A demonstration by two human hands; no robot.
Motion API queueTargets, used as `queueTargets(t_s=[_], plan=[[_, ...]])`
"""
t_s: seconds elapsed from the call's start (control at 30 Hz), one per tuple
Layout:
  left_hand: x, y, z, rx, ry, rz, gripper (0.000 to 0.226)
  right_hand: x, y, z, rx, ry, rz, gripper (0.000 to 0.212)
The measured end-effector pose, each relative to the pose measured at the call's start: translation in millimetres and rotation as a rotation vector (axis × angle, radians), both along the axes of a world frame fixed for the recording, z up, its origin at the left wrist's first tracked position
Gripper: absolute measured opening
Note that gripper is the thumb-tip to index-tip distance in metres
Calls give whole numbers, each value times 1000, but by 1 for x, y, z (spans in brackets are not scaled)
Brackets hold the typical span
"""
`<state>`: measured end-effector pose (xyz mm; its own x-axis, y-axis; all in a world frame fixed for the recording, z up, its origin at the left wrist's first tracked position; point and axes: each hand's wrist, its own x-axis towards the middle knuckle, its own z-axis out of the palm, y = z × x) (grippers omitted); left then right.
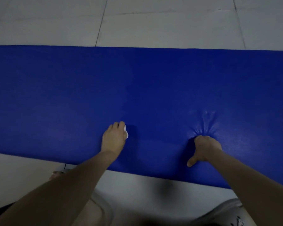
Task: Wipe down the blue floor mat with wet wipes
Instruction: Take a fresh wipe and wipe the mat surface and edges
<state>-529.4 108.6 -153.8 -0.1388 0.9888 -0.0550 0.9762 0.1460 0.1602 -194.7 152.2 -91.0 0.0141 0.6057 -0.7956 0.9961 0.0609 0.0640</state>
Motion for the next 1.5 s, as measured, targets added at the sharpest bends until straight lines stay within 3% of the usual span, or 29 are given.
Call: queueTargets(t_s=[0.13,0.33,0.4,0.47,0.53,0.63,0.7,0.73,0.83,0.97,1.1,1.37,1.5], plan=[[34,-4,10,-25,-175,134,11,-3,-1,2,2,-4,22,97],[138,-19,17,-67,-313,-52,18,0,-3,1,0,-13,39,98],[181,-29,15,-118,-274,-196,18,2,-4,-3,19,-9,29,86],[213,-39,15,-175,-256,-337,10,3,-6,-8,60,-8,36,57],[221,-42,12,-197,-249,-421,22,4,-6,-13,90,-21,54,46],[195,-35,8,-91,-130,-516,22,5,-4,-10,28,-22,22,78],[165,-29,7,-12,-116,-461,7,4,-2,-6,-18,-21,33,96],[146,-27,8,-1,-110,-408,12,4,-2,-5,-25,-18,48,98],[85,-22,9,28,-64,-253,23,3,-1,-4,-23,-6,55,98],[19,-26,13,-74,-37,53,10,1,-1,-1,-4,5,52,95],[21,-33,12,-74,-124,259,13,-2,0,0,-3,1,57,97],[172,-54,22,-167,-400,-23,11,-1,-2,-3,3,-6,67,89],[230,-67,17,-242,-395,-169,5,9,18,-7,-223,104,-93,54]])
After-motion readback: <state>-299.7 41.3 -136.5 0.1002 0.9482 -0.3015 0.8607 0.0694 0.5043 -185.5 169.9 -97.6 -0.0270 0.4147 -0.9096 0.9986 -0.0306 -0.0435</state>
